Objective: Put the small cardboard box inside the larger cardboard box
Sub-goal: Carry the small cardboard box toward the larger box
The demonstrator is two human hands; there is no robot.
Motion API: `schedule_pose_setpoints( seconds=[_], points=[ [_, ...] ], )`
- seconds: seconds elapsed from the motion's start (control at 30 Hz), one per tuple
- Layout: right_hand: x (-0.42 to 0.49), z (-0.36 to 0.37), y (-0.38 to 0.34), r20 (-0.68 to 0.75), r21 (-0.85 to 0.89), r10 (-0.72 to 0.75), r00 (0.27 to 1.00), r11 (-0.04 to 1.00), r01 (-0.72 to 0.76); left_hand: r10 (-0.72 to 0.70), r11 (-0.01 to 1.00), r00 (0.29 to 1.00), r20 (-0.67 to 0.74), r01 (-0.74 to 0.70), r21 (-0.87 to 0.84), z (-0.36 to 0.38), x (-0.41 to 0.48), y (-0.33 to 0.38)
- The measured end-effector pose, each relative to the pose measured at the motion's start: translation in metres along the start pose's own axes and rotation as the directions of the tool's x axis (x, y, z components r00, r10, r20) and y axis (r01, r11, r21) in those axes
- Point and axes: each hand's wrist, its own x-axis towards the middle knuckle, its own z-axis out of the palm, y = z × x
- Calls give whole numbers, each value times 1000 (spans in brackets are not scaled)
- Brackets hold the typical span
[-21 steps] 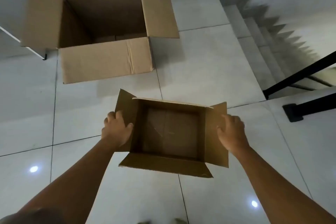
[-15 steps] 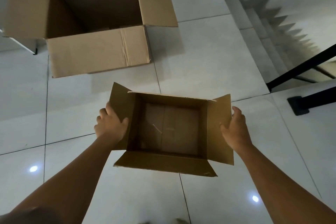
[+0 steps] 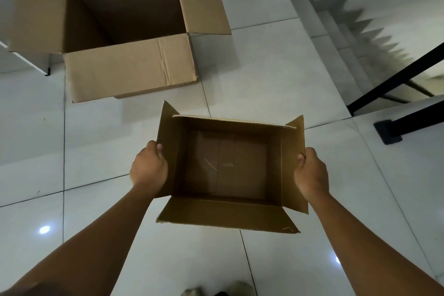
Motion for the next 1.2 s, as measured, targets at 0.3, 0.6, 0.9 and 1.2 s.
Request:
schedule_pose_setpoints(
  seconds=[0.3, 0.6, 0.9, 1.2],
  points=[
    [-36, -117, -42, -132, 86, -88, 987, 991, 99, 64, 993, 993, -102, -74, -93, -114, -35, 55],
    [-36, -221, -109, -230, 148, -144, 963, 972, 181, 103, 974, 973, -208, -142, -179, -225, -32, 101],
    [0, -239, -194, -295, 183, -265, 918, 927, 327, 11, 960, 948, -318, -100, -263, -286, 29, 103],
    [54, -193, -329, -348, 218, -334, 876, 880, 422, -77, 937, 916, -394, -69, -342, -322, 153, 70]
  ],
)
